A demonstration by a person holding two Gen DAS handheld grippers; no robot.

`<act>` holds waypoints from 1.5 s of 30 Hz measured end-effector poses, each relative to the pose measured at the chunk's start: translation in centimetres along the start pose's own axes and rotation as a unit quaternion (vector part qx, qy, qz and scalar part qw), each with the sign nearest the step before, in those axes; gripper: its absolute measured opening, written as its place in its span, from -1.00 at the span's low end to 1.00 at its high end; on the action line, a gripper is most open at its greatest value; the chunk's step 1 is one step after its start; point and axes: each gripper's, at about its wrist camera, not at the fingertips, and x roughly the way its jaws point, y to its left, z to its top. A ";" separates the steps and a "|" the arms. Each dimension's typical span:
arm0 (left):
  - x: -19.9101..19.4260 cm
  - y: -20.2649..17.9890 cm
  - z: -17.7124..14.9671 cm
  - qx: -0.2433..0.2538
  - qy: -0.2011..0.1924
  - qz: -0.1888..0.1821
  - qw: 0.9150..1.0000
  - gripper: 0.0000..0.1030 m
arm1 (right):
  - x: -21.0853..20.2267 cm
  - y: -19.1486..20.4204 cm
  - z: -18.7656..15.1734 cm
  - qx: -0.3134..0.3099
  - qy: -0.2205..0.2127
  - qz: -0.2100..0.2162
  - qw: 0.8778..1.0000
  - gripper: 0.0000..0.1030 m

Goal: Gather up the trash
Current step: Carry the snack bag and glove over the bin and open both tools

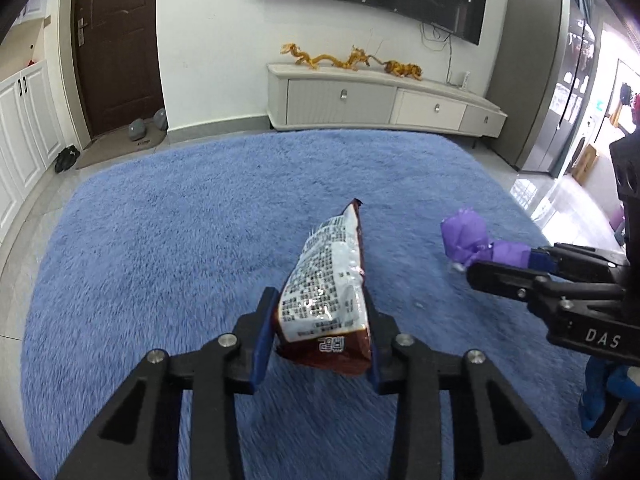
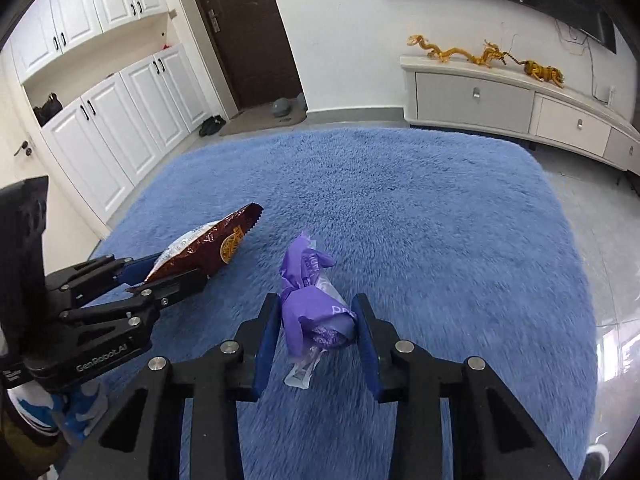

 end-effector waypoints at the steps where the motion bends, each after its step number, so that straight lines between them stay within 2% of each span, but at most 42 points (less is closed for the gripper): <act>1: -0.7 -0.3 -0.2 0.001 -0.003 -0.003 1.000 -0.32 | -0.7 0.2 -0.3 -0.002 -0.004 -0.002 1.000 -0.33; 5: -4.6 -2.2 -1.0 0.016 -0.024 -0.015 0.999 -0.32 | -5.3 0.6 -2.1 0.004 -0.030 -0.012 0.999 -0.33; 11: -10.3 -6.7 -1.5 0.050 -0.059 -0.048 0.996 -0.32 | -14.0 -1.1 -5.3 0.042 -0.090 -0.043 0.994 -0.33; 14: -12.9 -9.5 -1.7 0.065 -0.076 -0.070 0.992 -0.32 | -18.9 -2.5 -7.3 0.063 -0.128 -0.074 0.987 -0.33; 19: -15.3 -15.5 -1.3 0.093 -0.091 -0.118 0.985 -0.32 | -25.9 -5.8 -11.3 0.104 -0.176 -0.148 0.968 -0.33; 24: -14.4 -22.6 -0.9 0.121 -0.069 -0.160 0.977 -0.32 | -30.6 -11.2 -15.7 0.175 -0.203 -0.205 0.941 -0.33; 29: -11.4 -31.4 -1.3 0.160 -0.026 -0.198 0.967 -0.31 | -32.1 -16.6 -20.2 0.253 -0.201 -0.228 0.918 -0.33; 36: -5.5 -42.4 -2.9 0.201 0.039 -0.238 0.949 -0.27 | -30.8 -24.1 -25.6 0.338 -0.172 -0.238 0.894 -0.30; 41: -1.8 -47.7 -3.8 0.210 0.082 -0.263 0.938 -0.26 | -29.2 -27.7 -28.4 0.382 -0.151 -0.232 0.882 -0.29; 43: -0.8 -48.6 -4.1 0.206 0.093 -0.269 0.936 -0.18 | -28.5 -28.6 -29.3 0.394 -0.141 -0.231 0.878 -0.29; 45: 0.5 -49.7 -4.4 0.198 0.104 -0.274 0.935 0.09 | -27.9 -29.6 -30.1 0.405 -0.130 -0.235 0.874 -0.02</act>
